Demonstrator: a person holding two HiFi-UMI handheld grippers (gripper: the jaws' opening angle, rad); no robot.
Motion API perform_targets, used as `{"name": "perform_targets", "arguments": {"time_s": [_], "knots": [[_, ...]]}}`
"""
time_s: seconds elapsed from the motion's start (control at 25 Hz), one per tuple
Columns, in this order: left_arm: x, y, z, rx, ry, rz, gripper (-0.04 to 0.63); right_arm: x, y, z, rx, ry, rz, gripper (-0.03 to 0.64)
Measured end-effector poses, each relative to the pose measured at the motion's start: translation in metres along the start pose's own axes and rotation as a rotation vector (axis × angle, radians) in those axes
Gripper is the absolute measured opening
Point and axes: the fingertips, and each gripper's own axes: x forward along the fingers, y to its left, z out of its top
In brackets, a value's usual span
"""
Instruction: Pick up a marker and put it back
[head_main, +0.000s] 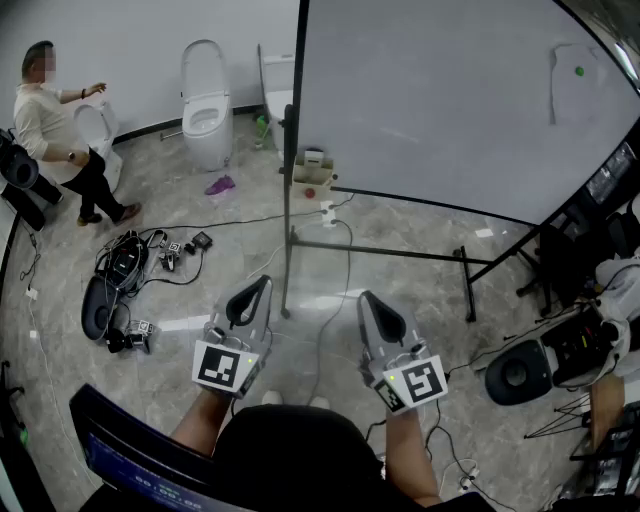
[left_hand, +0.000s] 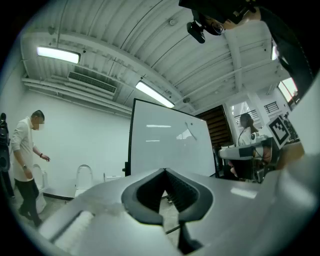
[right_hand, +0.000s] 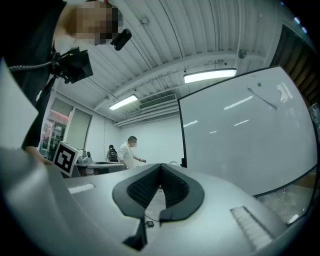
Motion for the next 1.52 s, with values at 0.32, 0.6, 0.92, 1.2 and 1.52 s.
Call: {"name": "perform_targets", "arguments": {"time_s": [0.32,0.6,0.92,1.2,1.52], "knots": [[0.006,-0.005,-0.001,0.004,0.004,-0.004,0.005,-0.003,-0.007,-0.001,0.007,0.003,-0.006,0.008],[0.005,-0.006,-0.002,0.0,0.013,0.001,0.005,-0.001,-0.003,-0.003,0.038,0.01,0.04,0.009],[0.008,-0.01,-0.006,-0.005,0.02,0.004,0.003,-0.006,-0.008,-0.005,0.043,0.011,0.024,0.009],[0.009,-0.022,-0.008,-0.002,0.017,-0.007,0.003,-0.017,-0.016,-0.006,0.048,0.016,0.019,0.009],[0.011,-0.032,-0.005,0.008,0.016,0.007,0.003,-0.023,-0.022,-0.003,0.044,0.016,0.04,0.009]]}}
